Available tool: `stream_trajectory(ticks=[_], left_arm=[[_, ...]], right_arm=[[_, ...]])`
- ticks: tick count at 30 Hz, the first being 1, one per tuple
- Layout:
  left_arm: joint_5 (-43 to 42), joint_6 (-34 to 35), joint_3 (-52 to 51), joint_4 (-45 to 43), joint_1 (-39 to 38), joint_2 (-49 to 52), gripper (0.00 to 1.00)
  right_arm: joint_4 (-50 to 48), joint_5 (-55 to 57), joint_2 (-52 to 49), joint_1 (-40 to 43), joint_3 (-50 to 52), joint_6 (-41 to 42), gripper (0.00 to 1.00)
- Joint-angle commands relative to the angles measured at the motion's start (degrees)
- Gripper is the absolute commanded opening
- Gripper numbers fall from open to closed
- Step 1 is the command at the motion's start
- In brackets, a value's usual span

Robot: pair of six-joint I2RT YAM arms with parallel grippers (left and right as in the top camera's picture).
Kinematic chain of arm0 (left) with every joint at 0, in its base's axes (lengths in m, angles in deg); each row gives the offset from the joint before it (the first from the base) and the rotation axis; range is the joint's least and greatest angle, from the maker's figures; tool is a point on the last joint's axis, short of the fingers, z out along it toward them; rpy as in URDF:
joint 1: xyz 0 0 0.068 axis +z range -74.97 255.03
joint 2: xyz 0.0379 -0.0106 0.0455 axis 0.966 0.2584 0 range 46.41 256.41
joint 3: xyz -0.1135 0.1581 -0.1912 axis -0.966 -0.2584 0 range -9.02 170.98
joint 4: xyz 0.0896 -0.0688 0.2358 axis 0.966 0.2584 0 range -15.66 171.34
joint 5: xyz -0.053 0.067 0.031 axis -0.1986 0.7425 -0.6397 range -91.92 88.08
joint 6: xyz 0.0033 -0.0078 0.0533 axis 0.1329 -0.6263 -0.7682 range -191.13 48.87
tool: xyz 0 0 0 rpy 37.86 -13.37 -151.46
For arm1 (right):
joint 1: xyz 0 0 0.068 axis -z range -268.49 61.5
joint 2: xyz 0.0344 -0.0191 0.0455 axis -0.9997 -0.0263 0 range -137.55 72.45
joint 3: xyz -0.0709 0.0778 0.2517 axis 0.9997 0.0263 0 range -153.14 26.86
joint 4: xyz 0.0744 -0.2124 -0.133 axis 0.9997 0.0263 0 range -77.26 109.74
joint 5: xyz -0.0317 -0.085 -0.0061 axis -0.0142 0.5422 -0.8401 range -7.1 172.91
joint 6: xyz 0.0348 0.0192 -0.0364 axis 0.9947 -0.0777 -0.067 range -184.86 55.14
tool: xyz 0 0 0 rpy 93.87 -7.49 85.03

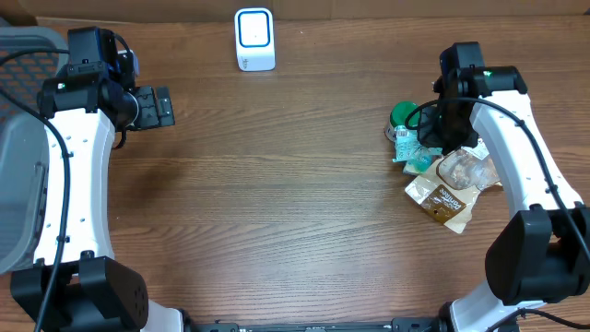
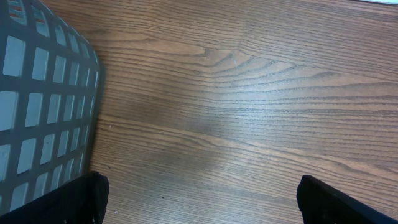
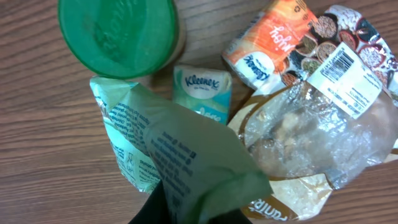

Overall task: Scan the item barcode
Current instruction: 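Carry the mint pack right and release it beside the green jar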

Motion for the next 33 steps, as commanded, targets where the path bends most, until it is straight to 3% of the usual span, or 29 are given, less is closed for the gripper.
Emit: stream_trajectory(ticks=[1,2,4,6,12,18,21,24,29,33], left_arm=[[0.5,0.39,-0.04,-0.04,-0.11,0.07,1.0],[0.5,0.39,-0.04,-0.02,-0.11,0.07,1.0],[0.5,0.39,-0.04,-0.02,-0.11,0.07,0.99],[0.5,0.39,-0.04,-0.04,-0.11,0.07,1.0],[0.5,0.39,-0.04,-0.02,-0.13,0.07,1.0],[0.5,0.39,-0.04,-0.02,-0.11,0.07,1.0],[0.5,0.39,-0.04,-0.02,-0.11,0.07,1.0],[0.5,0.39,-0.04,-0.02,-0.11,0.07,1.0],[0.5,0.39,-0.04,-0.02,-0.11,0.07,1.0],[0.5,0.39,-0.04,-0.02,-0.13,0.07,1.0]], right_arm=[[0.02,0.9,0.72,1.05,0.76,-1.27,0.17],[0.09,0.9,0.72,1.29,0.85,-1.27,0.22],[0.39,0.85,0.7,1.86,1.03,-1.18,0.49],[0.44,0.85,0.7,1.99,0.98,-1.01,0.6],[4.35,-1.25,2.67,1.99,-3.23,-1.09,0.59],[6.8,-4.94,12.02,-1.51,-6.38,-1.31,0.6],[6.95,-5.46,19.8,-4.79,-6.38,-1.25,0.72],[7.72,-8.04,26.91,-7.45,-6.38,-1.03,1.0],[11.69,-18.16,38.86,-10.78,-6.38,-0.98,1.0],[12.83,-18.4,43.91,-10.75,-6.38,-0.85,1.0]])
